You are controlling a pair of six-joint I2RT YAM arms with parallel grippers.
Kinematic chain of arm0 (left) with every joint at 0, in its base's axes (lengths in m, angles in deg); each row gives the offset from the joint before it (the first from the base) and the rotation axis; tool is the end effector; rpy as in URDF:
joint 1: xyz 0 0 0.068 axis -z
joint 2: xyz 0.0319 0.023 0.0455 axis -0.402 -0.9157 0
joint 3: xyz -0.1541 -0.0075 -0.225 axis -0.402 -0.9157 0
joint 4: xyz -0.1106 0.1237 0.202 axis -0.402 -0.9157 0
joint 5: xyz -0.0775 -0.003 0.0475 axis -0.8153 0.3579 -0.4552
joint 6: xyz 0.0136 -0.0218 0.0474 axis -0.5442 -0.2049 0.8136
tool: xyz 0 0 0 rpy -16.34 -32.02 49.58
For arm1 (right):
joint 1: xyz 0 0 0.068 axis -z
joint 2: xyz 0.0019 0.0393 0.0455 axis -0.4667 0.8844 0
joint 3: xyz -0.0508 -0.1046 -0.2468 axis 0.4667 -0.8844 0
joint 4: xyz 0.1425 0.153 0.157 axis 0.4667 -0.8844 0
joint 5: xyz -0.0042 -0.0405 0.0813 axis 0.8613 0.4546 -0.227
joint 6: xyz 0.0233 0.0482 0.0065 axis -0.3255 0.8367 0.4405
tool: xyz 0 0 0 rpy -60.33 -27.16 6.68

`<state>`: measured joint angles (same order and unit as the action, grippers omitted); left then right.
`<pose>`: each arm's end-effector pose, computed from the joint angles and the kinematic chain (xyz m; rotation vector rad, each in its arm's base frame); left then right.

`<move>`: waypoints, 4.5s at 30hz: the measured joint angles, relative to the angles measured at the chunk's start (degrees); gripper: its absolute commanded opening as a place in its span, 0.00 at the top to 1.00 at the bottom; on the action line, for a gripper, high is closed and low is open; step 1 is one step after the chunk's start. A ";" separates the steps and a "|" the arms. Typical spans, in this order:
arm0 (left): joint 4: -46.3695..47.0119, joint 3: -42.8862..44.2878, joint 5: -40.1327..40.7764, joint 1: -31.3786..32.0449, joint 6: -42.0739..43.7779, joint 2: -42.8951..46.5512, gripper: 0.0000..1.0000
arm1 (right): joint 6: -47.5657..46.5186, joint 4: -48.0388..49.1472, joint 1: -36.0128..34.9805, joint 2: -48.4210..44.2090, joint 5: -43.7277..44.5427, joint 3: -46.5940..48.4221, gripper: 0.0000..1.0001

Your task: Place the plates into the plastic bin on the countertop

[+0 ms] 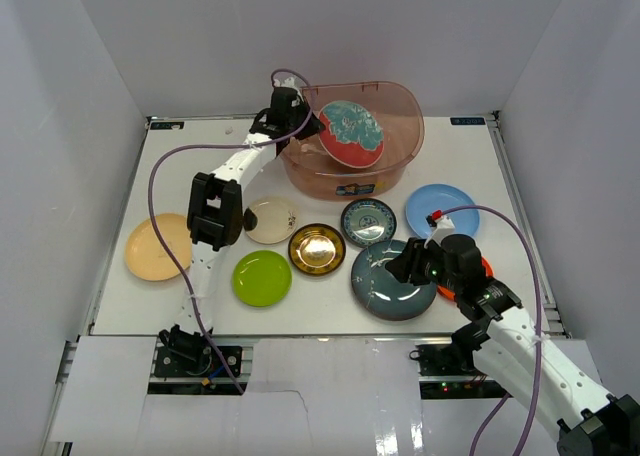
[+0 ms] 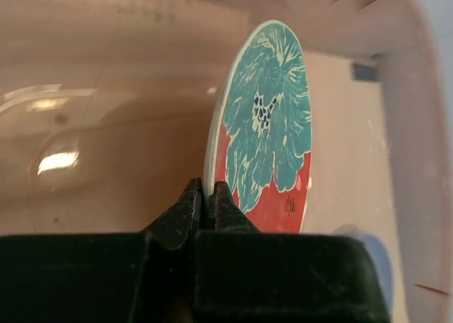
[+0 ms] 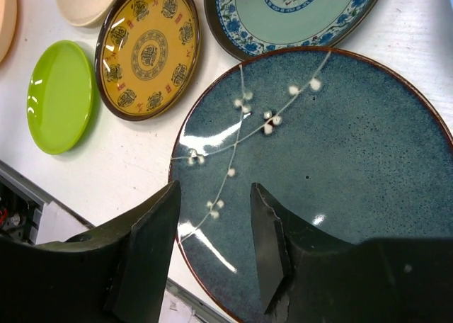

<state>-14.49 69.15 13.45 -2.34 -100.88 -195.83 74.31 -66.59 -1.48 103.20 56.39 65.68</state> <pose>0.5247 -0.2123 0.2482 -0.1813 2.0787 -0.8370 0.1293 0.0774 0.2153 -0.0798 2.1268 0.7421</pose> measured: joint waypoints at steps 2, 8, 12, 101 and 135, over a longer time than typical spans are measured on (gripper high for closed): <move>-2.45 0.04 0.66 0.31 0.76 -1.44 1.00 | -0.87 0.02 0.00 0.22 -0.24 -0.02 0.48; -5.49 -0.11 0.57 0.72 0.98 -3.63 0.73 | -2.16 0.00 0.00 -0.31 -0.50 -0.04 0.44; -2.40 -0.26 -0.55 0.81 0.11 -3.61 0.33 | -2.62 -0.11 0.00 -1.42 0.24 -0.04 0.28; 8.22 -97.61 8.13 25.46 -11.37 87.93 0.23 | 1.75 17.62 1.92 7.19 -24.17 0.20 0.92; -13.00 -83.60 38.80 26.01 16.02 111.71 0.02 | -6.40 8.74 11.96 87.25 -1.51 82.23 0.92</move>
<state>-27.50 -14.45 52.25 23.67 -84.86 -84.12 67.91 -57.84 10.48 190.45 54.88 147.91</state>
